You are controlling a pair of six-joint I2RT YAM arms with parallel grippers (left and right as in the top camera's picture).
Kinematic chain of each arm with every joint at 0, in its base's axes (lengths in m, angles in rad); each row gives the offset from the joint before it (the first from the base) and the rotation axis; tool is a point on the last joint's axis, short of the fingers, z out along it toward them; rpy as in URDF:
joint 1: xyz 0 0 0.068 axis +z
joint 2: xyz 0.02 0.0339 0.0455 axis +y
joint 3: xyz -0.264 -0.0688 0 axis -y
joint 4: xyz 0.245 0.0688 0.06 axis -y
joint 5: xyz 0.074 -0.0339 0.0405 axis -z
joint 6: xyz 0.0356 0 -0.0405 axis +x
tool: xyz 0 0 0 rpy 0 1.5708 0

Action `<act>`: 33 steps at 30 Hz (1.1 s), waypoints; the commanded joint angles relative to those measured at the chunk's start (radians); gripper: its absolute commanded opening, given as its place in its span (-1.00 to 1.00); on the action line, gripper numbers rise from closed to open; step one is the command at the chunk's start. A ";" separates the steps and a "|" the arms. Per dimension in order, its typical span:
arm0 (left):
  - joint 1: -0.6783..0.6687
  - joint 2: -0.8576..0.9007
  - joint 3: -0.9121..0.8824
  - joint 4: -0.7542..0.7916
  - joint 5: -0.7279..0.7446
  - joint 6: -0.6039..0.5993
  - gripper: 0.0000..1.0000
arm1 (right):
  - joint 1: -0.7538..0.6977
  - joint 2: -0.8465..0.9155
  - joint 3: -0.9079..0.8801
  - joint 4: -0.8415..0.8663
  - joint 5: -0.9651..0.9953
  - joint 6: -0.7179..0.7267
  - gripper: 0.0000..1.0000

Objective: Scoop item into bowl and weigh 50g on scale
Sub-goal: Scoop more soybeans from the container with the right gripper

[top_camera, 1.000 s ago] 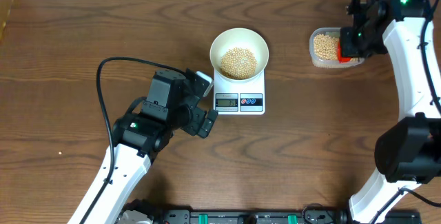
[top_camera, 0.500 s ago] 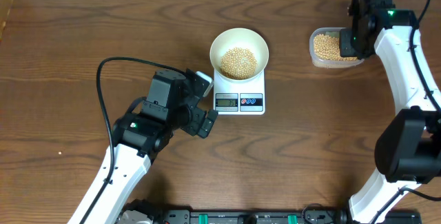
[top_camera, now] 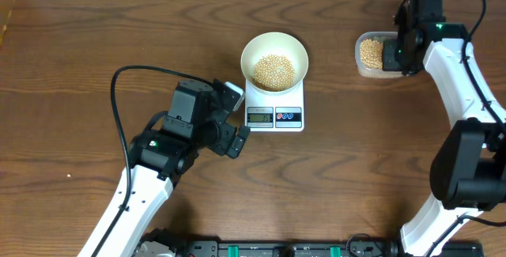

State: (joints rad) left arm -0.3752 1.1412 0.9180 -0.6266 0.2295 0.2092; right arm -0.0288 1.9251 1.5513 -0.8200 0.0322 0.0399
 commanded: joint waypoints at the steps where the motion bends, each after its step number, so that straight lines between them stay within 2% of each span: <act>1: -0.001 0.004 -0.006 -0.001 -0.014 -0.005 0.96 | 0.003 -0.008 -0.025 0.006 -0.139 0.061 -0.98; 7: -0.001 0.004 -0.006 -0.001 -0.013 -0.005 0.96 | 0.003 -0.008 -0.027 0.051 -0.303 0.088 -0.98; 14: -0.001 0.004 -0.006 -0.001 -0.014 -0.005 0.96 | -0.022 -0.008 -0.027 0.049 -0.350 0.129 -0.98; 33: -0.001 0.004 -0.006 -0.001 -0.013 -0.005 0.95 | -0.253 -0.031 -0.026 0.005 -0.488 0.066 -0.98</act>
State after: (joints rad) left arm -0.3752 1.1412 0.9180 -0.6266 0.2295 0.2092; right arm -0.2584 1.9251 1.5303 -0.8143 -0.4084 0.1253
